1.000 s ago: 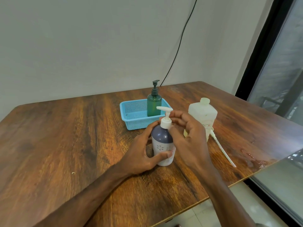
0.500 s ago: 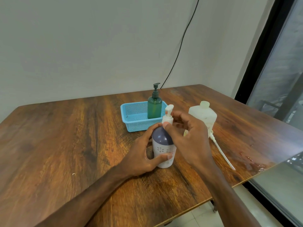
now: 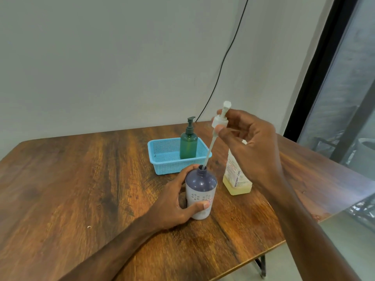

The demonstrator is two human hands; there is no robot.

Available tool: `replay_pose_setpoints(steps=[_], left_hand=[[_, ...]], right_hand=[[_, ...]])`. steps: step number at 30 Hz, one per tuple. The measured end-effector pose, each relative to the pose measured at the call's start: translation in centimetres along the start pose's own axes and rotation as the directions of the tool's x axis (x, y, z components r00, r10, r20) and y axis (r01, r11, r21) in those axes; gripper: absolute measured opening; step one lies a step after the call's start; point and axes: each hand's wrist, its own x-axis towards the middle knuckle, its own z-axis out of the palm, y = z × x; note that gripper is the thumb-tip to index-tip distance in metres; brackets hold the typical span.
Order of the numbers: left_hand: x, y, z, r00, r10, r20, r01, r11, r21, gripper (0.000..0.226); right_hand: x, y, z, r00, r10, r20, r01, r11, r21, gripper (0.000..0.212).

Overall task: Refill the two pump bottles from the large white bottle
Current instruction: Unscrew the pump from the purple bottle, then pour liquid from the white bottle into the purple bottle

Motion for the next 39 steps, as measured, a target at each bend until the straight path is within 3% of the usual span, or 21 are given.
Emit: replay_pose_setpoints(steps=[9,16,20,23,30,33,39], left_hand=[[0.0,-0.2,0.0,1.000,-0.005,0.003,0.005,1.000,0.019,0.087],[-0.1,-0.4,0.1,1.000,-0.009,0.005,0.009,1.000,0.023,0.087],[-0.1,-0.3,0.1,1.000,-0.022,0.009,0.022,1.000,0.013,0.086],[-0.1,0.0,0.2,1.000,-0.023,0.017,0.023,1.000,0.007,0.084],[0.0,0.4,0.2,0.999,-0.023,0.027,0.023,0.999,0.026,0.082],[0.0,0.4,0.1,0.999,-0.020,0.025,0.019,0.999,0.038,0.084],[-0.1,0.6,0.2,1.000,-0.007,0.024,0.006,0.999,0.032,0.084]], right_hand=[[1.1,-1.4,-1.3,0.998,-0.065,-0.024,0.065,0.998,-0.004,0.035],[0.5,-1.0,-3.0,0.996,-0.050,-0.075,0.039,0.990,-0.139,0.033],[0.1,0.6,-4.0,0.991,0.109,0.078,-0.075,0.933,-0.353,0.023],[-1.7,3.3,-3.2,0.940,0.279,0.197,-0.139,0.840,-0.525,0.017],[-5.9,9.6,1.1,0.842,0.465,0.274,-0.151,0.690,-0.708,0.016],[-6.3,10.7,1.9,0.838,0.473,0.271,-0.107,0.631,-0.769,0.018],[-6.6,11.1,2.3,0.844,0.466,0.266,-0.119,0.646,-0.754,0.020]])
